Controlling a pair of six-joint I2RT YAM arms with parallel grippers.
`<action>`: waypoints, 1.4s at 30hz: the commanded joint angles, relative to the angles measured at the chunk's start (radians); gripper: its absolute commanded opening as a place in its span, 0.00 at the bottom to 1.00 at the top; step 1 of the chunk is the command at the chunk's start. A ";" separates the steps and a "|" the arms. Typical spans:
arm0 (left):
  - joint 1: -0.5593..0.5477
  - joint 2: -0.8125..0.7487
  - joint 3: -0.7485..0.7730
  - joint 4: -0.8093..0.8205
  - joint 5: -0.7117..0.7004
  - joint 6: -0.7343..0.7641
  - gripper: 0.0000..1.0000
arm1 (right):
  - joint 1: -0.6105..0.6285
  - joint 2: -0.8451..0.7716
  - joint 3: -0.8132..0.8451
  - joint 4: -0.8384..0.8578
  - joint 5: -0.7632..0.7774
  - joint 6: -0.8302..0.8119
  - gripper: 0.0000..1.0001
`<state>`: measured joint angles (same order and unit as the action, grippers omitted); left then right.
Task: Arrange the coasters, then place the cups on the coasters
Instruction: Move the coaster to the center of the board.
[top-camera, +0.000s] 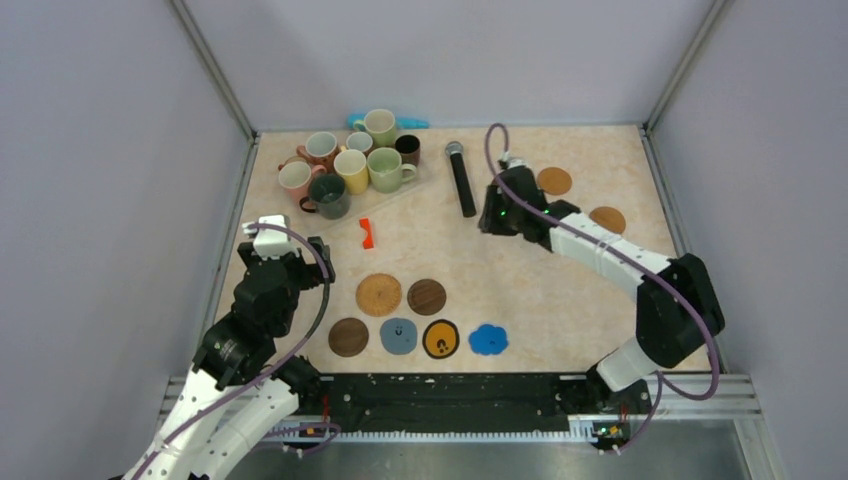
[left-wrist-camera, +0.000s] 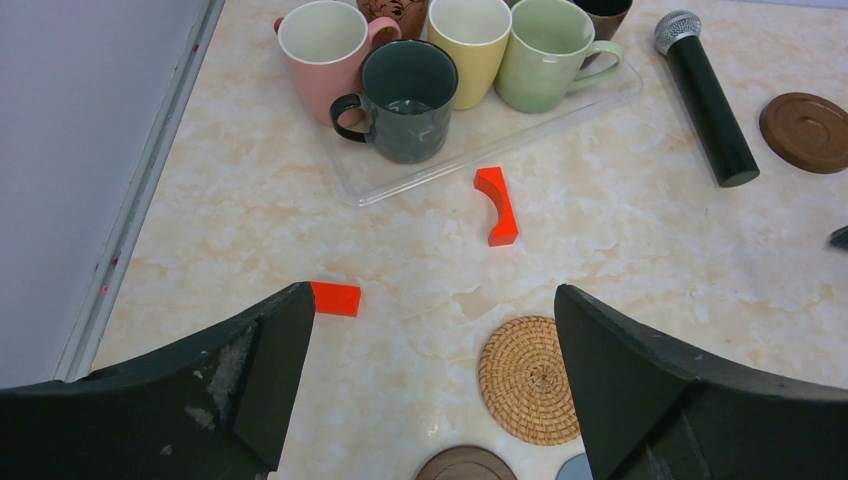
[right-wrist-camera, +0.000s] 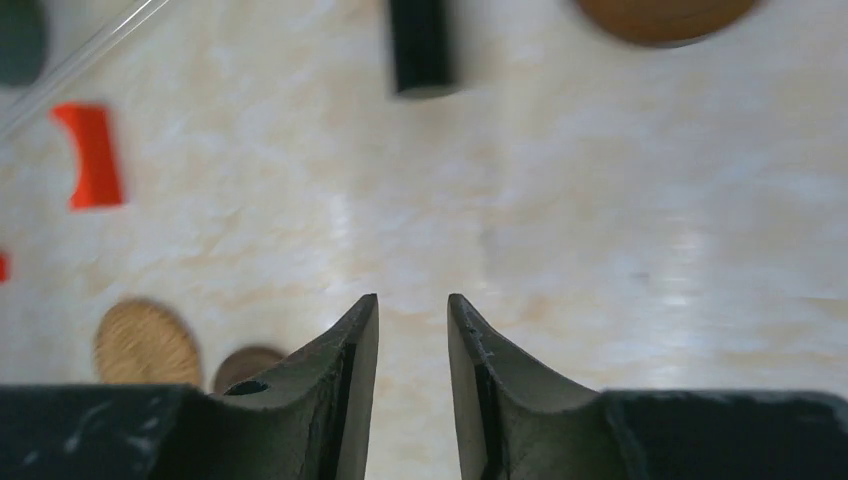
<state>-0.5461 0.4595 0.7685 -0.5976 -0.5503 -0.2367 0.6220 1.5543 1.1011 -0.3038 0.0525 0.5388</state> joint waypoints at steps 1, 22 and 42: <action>-0.003 -0.009 -0.008 0.040 0.006 0.007 0.95 | -0.162 -0.100 -0.021 -0.081 0.247 -0.107 0.29; -0.003 0.001 -0.012 0.042 0.004 0.010 0.95 | -0.710 0.209 0.102 -0.029 0.181 -0.232 0.17; -0.003 0.000 -0.011 0.041 0.000 0.010 0.95 | -0.805 0.315 0.153 -0.004 -0.073 -0.270 0.27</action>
<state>-0.5461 0.4606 0.7624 -0.5972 -0.5407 -0.2363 -0.1738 1.8580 1.2118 -0.3264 0.0216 0.2878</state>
